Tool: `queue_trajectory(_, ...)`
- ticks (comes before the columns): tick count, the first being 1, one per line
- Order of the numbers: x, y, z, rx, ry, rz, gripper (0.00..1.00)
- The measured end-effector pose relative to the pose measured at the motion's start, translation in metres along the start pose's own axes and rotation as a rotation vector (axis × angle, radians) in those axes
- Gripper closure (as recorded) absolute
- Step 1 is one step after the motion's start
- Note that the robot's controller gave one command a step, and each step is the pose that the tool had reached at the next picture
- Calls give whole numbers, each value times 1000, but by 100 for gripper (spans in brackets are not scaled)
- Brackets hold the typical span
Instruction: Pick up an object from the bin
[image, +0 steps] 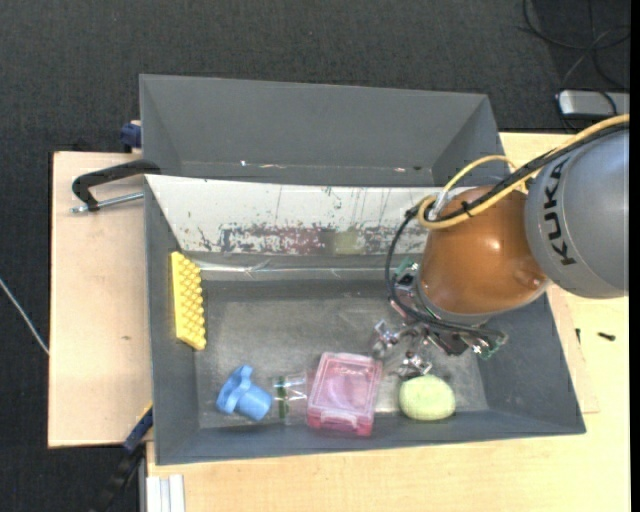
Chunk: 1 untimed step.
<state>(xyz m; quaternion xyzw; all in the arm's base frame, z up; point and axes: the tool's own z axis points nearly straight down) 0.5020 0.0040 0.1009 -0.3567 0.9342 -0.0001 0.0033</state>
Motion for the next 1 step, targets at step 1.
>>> queue_trajectory(1,0,0,-8,0,0,0,100)
